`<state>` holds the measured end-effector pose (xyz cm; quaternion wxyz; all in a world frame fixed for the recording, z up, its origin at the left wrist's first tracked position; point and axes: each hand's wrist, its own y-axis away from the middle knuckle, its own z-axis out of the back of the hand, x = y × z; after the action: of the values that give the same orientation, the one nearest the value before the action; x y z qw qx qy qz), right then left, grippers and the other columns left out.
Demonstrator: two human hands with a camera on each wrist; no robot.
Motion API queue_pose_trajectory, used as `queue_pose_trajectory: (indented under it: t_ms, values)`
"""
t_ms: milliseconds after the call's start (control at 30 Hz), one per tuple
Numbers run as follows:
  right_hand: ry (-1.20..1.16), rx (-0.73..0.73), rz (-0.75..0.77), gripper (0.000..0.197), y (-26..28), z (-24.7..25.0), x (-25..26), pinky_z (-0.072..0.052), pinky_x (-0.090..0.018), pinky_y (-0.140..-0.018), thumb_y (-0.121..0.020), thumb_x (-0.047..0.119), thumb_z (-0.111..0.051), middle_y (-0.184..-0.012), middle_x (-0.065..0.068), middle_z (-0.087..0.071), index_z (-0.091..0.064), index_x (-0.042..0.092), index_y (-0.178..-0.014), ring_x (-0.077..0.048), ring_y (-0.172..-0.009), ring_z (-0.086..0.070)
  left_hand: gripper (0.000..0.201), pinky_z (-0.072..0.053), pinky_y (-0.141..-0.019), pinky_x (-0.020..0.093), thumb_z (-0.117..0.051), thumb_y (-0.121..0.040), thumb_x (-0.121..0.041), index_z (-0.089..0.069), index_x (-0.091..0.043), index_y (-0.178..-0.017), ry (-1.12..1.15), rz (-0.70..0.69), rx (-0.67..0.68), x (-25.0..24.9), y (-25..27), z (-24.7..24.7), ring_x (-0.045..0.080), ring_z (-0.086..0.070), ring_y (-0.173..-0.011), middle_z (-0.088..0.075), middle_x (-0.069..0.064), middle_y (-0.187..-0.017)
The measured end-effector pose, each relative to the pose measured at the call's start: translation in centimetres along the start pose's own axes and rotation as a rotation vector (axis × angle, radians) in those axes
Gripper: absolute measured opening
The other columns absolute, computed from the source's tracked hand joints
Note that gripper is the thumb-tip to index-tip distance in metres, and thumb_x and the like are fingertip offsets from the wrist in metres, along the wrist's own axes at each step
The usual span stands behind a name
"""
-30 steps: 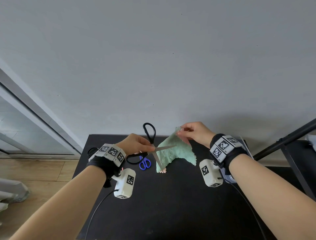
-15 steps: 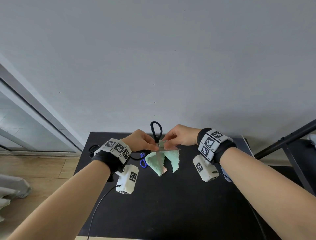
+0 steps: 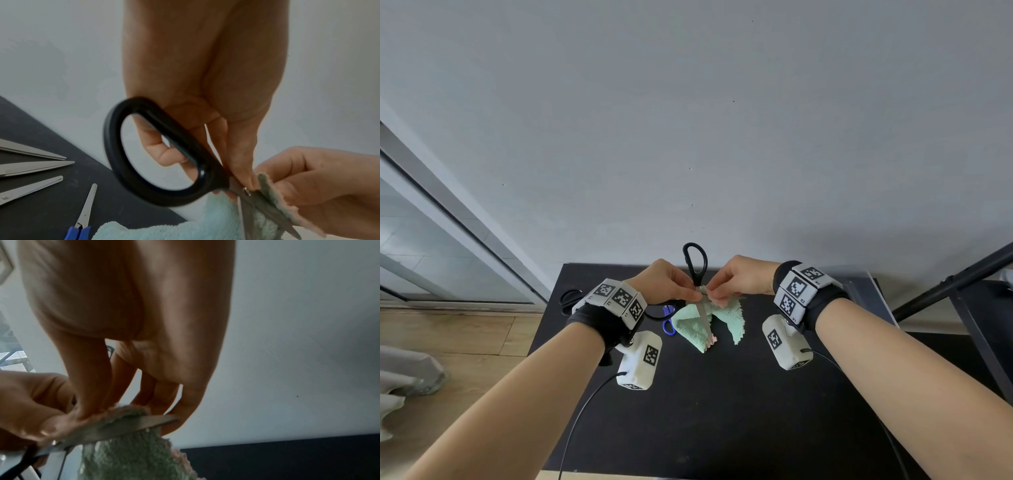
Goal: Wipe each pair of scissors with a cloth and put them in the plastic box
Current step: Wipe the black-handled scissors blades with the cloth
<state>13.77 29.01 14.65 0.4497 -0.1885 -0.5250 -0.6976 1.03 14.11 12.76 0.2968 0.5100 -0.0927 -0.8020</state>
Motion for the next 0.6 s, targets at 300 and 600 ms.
queue_pose_trajectory:
  t_ms: [300,600]
  values:
    - [0.106,-0.066,0.021,0.015,-0.4,-0.9,-0.1,-0.044,-0.017,-0.073,-0.085,0.024,-0.068,-0.070,0.003,-0.066,-0.070,0.015,-0.074,-0.007,-0.069,-0.058,0.015,-0.037,-0.055,0.006,-0.077,-0.077,-0.024,-0.070,-0.020,-0.065,0.002,-0.017,-0.003,0.5,0.1,-0.7,-0.002,-0.048,-0.054,-0.059,-0.014,-0.056]
    - [0.209,-0.087,-0.029,0.016,0.3,-0.8,-1.2,-0.046,-0.027,-0.080,-0.087,0.028,-0.066,-0.080,0.003,-0.066,-0.072,0.014,-0.092,-0.010,-0.077,-0.056,0.016,-0.042,-0.064,0.006,-0.076,-0.078,-0.021,-0.076,-0.008,-0.088,-0.013,-0.024,-0.016,0.9,0.2,-0.9,0.004,-0.055,-0.068,-0.066,-0.004,-0.071]
